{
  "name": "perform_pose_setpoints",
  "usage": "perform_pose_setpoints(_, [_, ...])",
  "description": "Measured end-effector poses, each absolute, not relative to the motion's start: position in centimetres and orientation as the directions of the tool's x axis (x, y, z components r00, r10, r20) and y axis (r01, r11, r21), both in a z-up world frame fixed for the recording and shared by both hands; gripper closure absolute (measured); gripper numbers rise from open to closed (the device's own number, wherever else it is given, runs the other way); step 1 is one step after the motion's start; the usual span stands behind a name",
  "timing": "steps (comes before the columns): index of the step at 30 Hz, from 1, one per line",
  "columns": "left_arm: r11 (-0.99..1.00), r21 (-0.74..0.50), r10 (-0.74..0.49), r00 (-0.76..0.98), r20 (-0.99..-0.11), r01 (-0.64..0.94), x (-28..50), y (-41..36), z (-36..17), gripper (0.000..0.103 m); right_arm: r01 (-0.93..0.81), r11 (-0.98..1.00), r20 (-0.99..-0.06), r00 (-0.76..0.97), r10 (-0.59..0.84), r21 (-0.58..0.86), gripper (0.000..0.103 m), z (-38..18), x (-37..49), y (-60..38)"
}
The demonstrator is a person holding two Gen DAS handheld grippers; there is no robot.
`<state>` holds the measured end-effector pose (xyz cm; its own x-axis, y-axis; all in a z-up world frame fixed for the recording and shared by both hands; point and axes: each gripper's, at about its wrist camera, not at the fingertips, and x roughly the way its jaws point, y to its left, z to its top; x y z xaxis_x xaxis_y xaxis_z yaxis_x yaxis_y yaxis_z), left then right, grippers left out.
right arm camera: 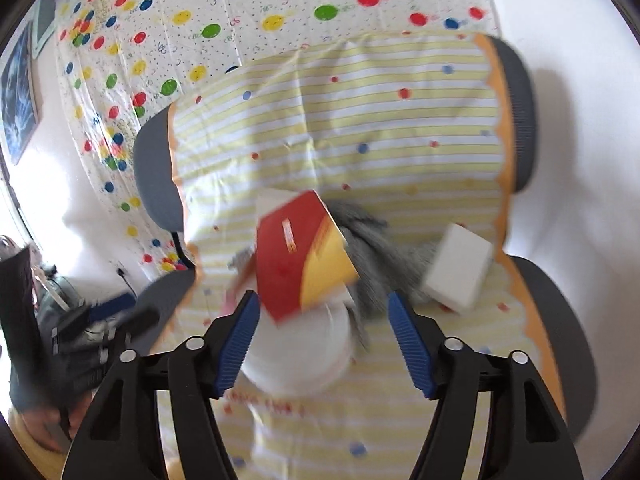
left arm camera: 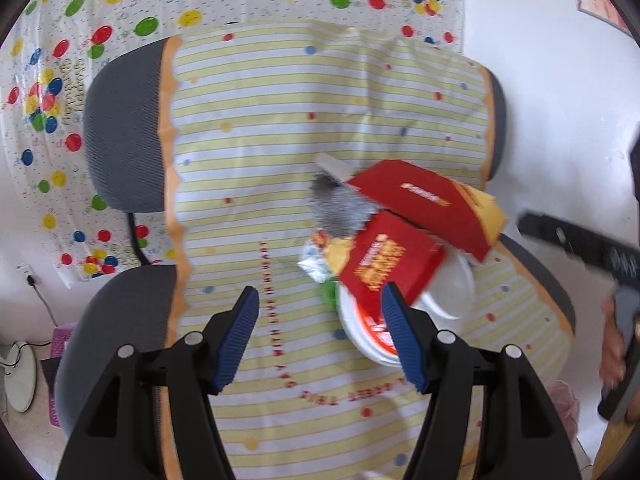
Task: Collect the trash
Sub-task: 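Return to the chair and grasp the red box lid with the right tool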
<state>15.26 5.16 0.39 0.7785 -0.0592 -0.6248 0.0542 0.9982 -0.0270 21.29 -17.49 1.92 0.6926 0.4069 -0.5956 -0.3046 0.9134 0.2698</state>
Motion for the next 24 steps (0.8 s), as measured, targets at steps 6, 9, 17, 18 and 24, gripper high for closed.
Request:
perform_pose_setpoints(6, [0.999, -0.044, -0.047, 0.762, -0.645, 0.025, 15.6, 7.6, -0.3, 0.041, -0.274, 0.883, -0.648, 0.602, 0.466, 0.381, 0.033, -0.8, 27.2, -15.9])
perform_pose_setpoints(9, [0.999, -0.041, -0.041, 0.758, -0.651, 0.019, 15.5, 8.2, -0.5, 0.041, -0.27, 0.869, -0.637, 0.596, 0.489, 0.414, 0.057, -0.9, 27.2, -15.3])
perform_pose_setpoints(17, [0.999, -0.043, -0.052, 0.765, -0.642, 0.032, 14.0, 7.5, 0.5, 0.041, -0.336, 0.871, -0.524, 0.7, 0.485, 0.357, 0.103, 3.5, 24.0, -14.5])
perform_pose_setpoints(18, [0.999, -0.04, -0.054, 0.769, -0.637, 0.037, 13.7, 7.2, 0.9, 0.041, -0.341, 0.878, -0.491, 0.732, 0.472, 0.336, 0.103, 4.6, 23.1, -14.6])
perform_pose_setpoints(24, [0.995, -0.024, -0.092, 0.788, -0.609, 0.098, 12.4, 4.3, 2.6, 0.041, -0.318, 0.922, -0.355, 0.854, 0.38, 0.222, 0.103, 9.9, 17.0, -17.8])
